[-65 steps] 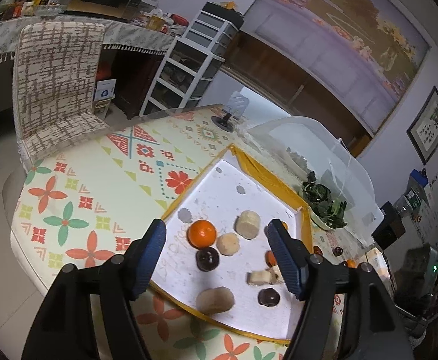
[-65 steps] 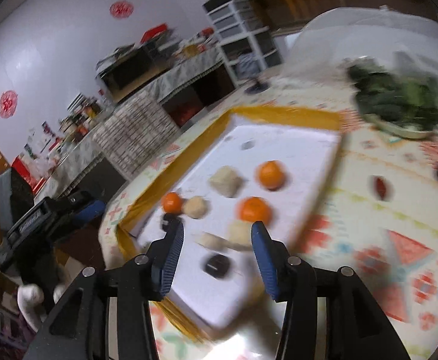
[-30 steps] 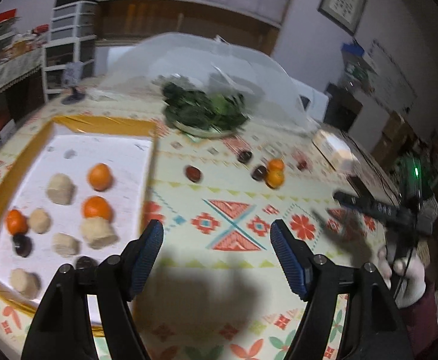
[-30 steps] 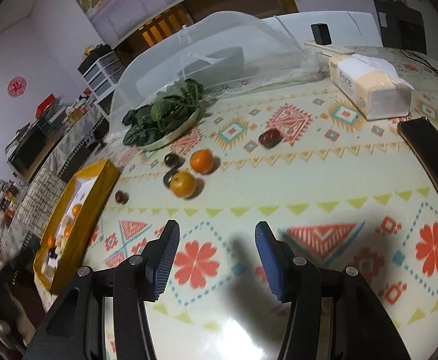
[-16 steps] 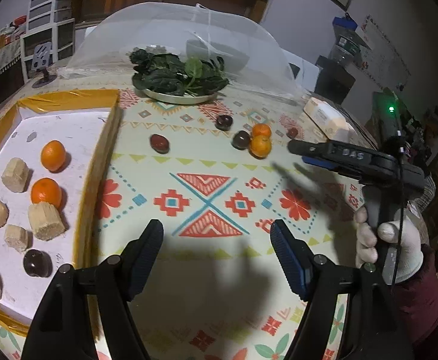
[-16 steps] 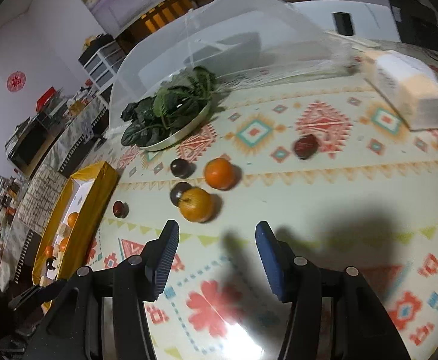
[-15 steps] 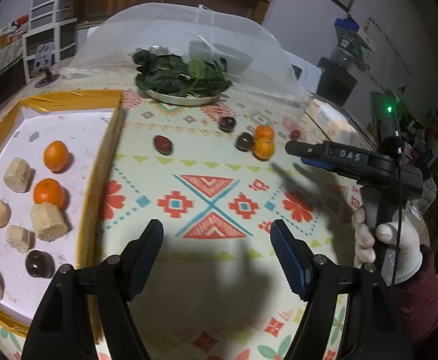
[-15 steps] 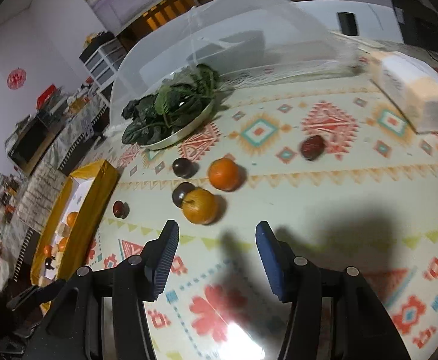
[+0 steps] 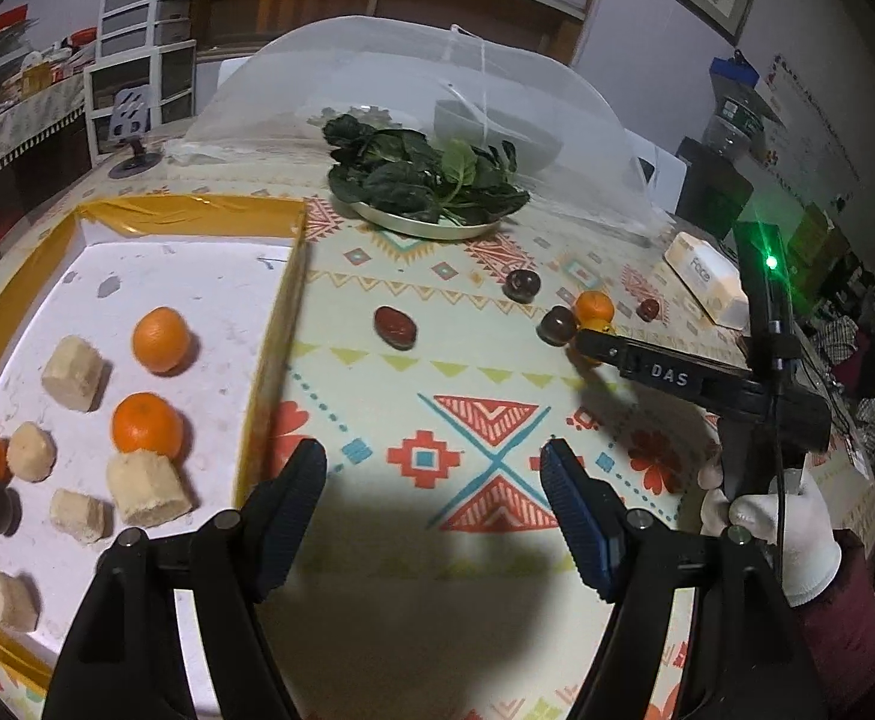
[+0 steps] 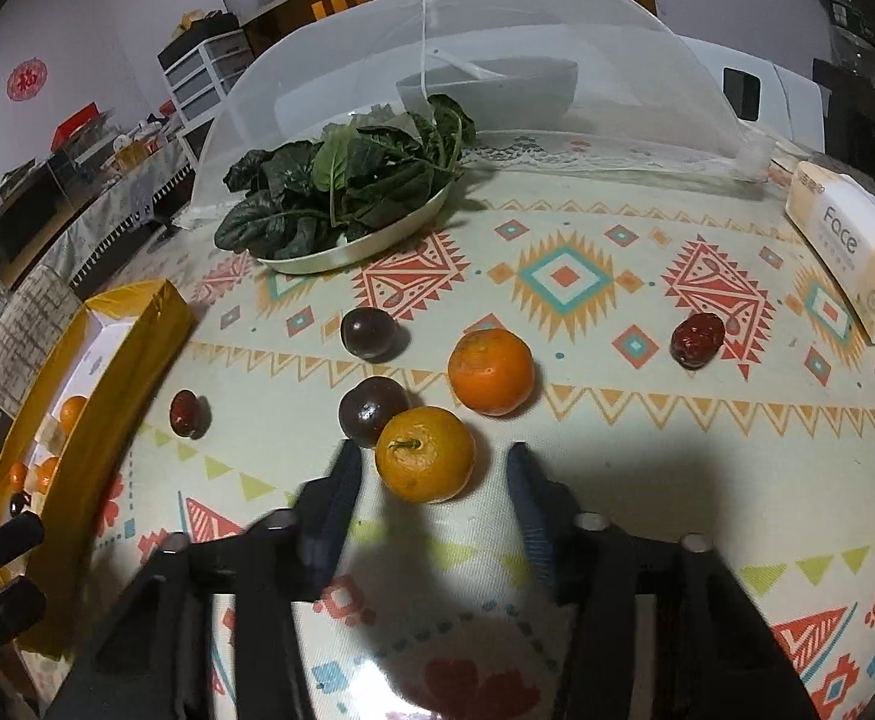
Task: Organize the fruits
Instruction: 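Close the right tool on an orange while the left tool grasps a dark plum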
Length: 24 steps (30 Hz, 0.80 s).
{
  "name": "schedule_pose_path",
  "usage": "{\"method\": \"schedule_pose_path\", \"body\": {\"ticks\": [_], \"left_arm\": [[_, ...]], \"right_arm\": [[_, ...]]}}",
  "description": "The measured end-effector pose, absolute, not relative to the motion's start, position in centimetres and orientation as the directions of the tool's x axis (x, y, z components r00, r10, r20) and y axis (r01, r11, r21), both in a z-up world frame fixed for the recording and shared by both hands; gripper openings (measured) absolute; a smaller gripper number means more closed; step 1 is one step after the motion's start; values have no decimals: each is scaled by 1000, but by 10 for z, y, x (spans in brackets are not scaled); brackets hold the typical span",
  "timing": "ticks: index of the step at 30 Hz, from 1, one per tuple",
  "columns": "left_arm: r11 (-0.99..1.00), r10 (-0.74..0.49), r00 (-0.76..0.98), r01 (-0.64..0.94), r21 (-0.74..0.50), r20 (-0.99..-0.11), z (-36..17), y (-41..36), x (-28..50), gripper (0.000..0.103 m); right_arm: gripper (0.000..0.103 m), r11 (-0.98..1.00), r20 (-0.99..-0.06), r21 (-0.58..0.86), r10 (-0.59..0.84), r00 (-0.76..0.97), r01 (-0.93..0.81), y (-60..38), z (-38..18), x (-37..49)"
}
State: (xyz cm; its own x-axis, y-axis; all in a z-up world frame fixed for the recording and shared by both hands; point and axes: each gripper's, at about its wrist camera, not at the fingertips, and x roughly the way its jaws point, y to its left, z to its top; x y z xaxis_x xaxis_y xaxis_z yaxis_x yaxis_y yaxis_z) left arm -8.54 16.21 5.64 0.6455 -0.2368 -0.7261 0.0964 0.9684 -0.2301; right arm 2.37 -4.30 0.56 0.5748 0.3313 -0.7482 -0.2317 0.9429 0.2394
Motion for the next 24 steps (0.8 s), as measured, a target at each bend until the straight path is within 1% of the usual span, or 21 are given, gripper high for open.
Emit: {"method": "schedule_pose_path", "body": {"ticks": [7,12,17,20,24], "left_arm": [[971,-232,635,106,-214,-737,53,151,-73,73],[973,-231,629,127,-195,-742,55,136,-60,73],[968,-251,611,172,-185,-751,52,107,-30,73],[960,-275,596,207,-187,-754,45,84,-8,73],[960,-272,579,222,-173,-769,30,60,21,73]], "right_arm": [[37,943,-722,261,333,606,-207,-56,14,18],[37,927,-680,328,366,636,-183,-78,26,9],[37,909,-650,393,380,658,-137,-105,32,9],[37,907,-637,409,362,680,-100,-120,34,9],[37,892,-623,450,356,696,-54,-139,34,10]]}}
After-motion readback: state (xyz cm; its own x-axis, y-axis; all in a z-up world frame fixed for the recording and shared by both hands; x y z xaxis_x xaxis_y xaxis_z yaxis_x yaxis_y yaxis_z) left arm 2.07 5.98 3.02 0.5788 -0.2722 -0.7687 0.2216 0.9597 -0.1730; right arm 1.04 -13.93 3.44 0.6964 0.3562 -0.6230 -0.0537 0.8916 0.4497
